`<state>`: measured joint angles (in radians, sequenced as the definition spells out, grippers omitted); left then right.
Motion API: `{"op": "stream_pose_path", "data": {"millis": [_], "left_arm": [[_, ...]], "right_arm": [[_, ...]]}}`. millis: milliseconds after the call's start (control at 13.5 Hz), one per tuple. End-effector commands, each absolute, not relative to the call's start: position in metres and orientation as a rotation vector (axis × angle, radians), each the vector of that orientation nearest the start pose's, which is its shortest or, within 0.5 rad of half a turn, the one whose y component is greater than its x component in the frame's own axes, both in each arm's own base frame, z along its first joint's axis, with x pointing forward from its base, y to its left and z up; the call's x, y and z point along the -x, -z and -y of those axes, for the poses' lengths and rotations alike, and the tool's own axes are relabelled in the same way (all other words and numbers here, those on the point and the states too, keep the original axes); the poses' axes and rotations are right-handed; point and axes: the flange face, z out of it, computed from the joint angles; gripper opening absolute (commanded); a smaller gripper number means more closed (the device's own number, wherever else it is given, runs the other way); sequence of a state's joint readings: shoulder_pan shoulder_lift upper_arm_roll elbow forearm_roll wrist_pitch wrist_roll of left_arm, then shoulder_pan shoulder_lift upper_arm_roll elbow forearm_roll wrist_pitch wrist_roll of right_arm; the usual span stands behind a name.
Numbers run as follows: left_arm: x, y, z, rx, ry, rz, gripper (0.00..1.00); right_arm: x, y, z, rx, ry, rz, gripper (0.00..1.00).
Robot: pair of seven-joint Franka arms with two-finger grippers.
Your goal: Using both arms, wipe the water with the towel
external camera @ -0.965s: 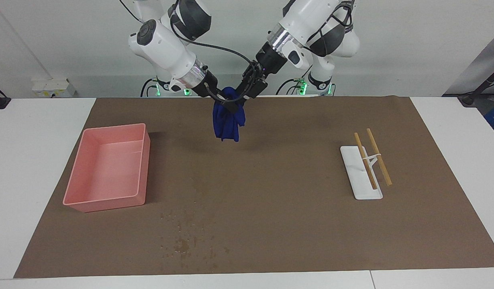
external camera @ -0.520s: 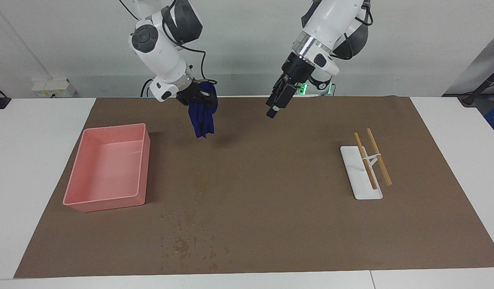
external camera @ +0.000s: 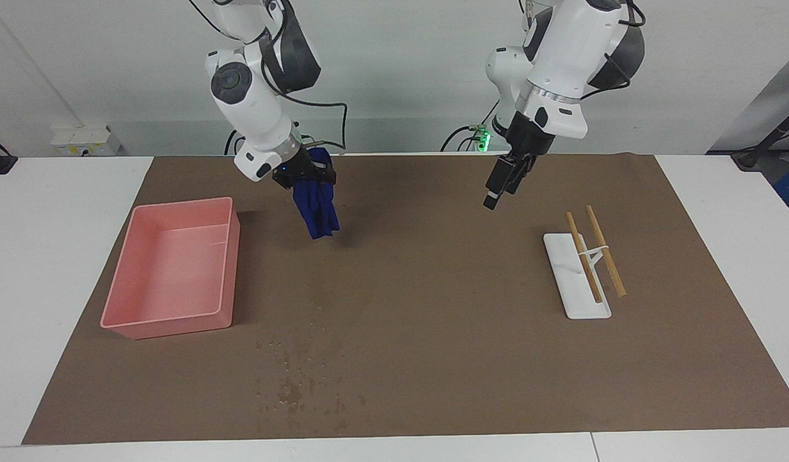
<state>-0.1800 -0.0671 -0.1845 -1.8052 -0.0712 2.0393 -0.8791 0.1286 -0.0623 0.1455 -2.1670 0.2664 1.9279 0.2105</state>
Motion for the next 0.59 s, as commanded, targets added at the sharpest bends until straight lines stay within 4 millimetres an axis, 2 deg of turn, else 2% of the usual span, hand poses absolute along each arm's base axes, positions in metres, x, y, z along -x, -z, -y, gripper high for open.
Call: {"op": "stream_pose_path", "data": {"millis": [0, 74, 297, 371, 520], "left_arm": [[-0.534, -0.616, 0.171, 3.149, 0.348, 0.289, 1.0], [-0.535, -0.628, 0.161, 3.097, 0.329, 0.119, 1.0], [-0.542, -0.641, 0.13, 3.06, 0.109, -0.184, 1.0], [-0.544, -0.641, 0.122, 3.055, 0.026, -0.255, 1.0], [-0.54, -0.651, 0.101, 3.094, -0.031, -0.233, 1.0]], "right_arm": [[-0.486, -0.354, -0.149, 2.998, -0.305, -0.027, 0.0], [-0.489, -0.343, -0.152, 3.008, -0.254, 0.0, 0.0], [-0.506, -0.31, -0.153, 3.033, -0.145, 0.08, 0.0], [-0.511, -0.299, -0.154, 3.03, -0.113, 0.08, 0.0], [-0.521, -0.291, -0.153, 3.025, -0.069, 0.1, 0.0]]}}
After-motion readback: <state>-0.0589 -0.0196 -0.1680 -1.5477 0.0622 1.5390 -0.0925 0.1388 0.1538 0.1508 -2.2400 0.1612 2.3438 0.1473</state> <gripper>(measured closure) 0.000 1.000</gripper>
